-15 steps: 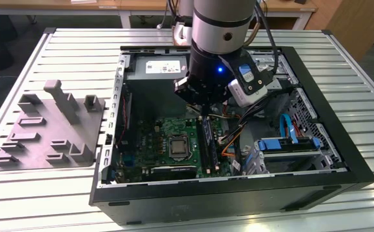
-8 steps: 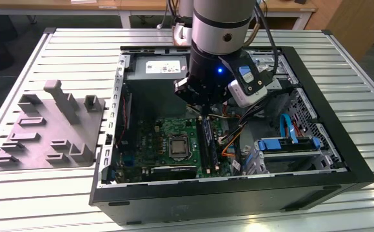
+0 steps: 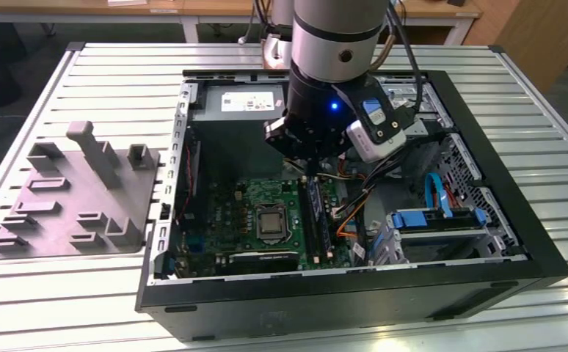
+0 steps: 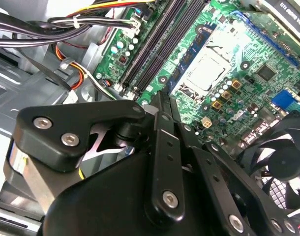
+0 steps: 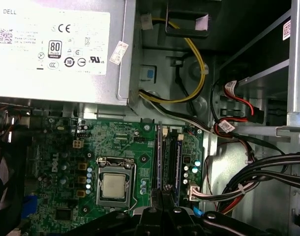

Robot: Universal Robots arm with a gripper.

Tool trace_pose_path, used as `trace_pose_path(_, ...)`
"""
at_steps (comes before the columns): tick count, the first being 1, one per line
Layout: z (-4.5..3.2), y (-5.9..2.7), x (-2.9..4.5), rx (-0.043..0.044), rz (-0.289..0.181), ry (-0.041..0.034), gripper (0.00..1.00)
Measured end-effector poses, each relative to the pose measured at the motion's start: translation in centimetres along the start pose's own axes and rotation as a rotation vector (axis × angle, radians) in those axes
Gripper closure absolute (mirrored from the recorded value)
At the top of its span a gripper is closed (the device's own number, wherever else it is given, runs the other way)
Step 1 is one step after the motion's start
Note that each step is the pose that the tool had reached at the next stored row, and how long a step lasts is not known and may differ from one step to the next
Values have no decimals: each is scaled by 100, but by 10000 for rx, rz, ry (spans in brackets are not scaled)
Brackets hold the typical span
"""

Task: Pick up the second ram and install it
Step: 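Insert the second ram into the second slot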

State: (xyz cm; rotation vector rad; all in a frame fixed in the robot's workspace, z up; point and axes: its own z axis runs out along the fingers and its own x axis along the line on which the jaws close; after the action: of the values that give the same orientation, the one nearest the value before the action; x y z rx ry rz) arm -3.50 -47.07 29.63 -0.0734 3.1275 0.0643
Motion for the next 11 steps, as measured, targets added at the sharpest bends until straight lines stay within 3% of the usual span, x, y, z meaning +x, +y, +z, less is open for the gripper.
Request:
trace_pose_path(4,12,-3,-49,1,0,-1,89)
trace_pose_path(5,66,-5,-49,0,0,0,89)
trace_pose_path(11,138,-8,-48,0,0,0,89)
